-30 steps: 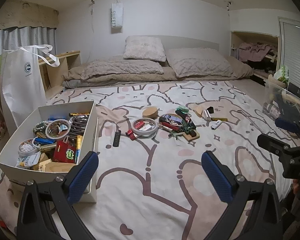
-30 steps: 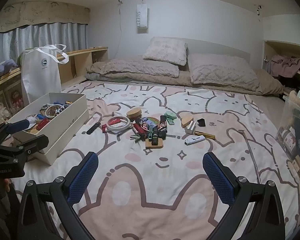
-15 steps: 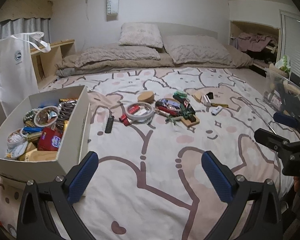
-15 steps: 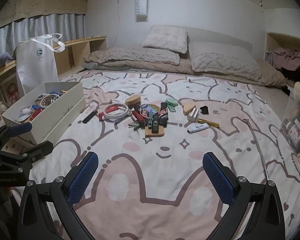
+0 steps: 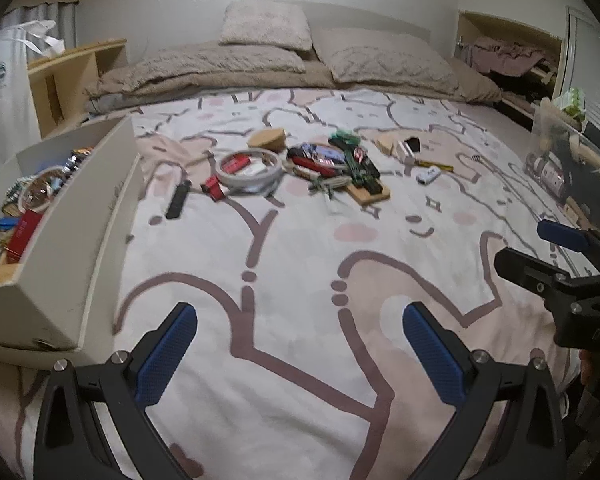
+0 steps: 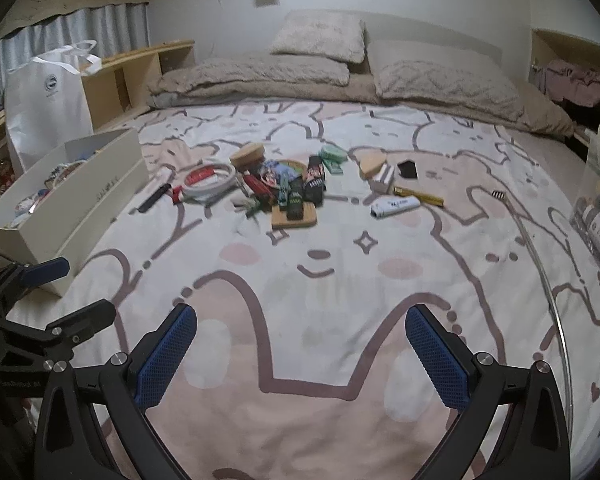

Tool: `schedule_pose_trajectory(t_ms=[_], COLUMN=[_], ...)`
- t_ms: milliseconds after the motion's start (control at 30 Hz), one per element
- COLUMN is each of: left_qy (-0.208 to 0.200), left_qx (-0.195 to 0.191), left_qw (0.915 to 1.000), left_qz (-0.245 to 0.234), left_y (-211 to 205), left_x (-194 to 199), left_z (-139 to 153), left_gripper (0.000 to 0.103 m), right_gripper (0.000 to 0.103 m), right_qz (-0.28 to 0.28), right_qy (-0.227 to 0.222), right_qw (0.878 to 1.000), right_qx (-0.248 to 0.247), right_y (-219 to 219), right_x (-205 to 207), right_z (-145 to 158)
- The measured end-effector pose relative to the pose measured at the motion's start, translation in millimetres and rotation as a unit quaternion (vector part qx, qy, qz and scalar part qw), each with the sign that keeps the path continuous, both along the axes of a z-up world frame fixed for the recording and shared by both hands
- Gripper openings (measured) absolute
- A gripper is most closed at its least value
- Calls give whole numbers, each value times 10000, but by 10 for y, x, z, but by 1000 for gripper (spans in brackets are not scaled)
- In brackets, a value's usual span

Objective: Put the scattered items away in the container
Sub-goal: 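Move both tools toward the pile of scattered items on the bed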

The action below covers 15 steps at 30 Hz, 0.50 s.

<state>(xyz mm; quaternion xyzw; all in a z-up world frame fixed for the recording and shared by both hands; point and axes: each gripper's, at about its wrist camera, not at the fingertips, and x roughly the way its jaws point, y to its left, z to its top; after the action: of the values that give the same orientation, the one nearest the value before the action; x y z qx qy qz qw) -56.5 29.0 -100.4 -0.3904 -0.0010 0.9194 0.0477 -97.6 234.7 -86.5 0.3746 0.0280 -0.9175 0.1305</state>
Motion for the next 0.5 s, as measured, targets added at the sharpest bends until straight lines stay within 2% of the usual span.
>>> schedule_pose_trajectory(t_ms=[267,500], left_qy=[-277,-467], left_qx=[4,47], left_qw=[9996,9984], left_qz=[77,315], left_y=[-23,-162], left_x=[-241,-611], left_z=[-256,-401], left_gripper=[103,103], right_gripper=[103,103], right_qz=[-53,-212], right_qy=[-324,-582], right_qw=[9994,9981], right_qx=[61,71], right_y=[7,64], right_x=[-110,-210], right_z=[-241,-436])
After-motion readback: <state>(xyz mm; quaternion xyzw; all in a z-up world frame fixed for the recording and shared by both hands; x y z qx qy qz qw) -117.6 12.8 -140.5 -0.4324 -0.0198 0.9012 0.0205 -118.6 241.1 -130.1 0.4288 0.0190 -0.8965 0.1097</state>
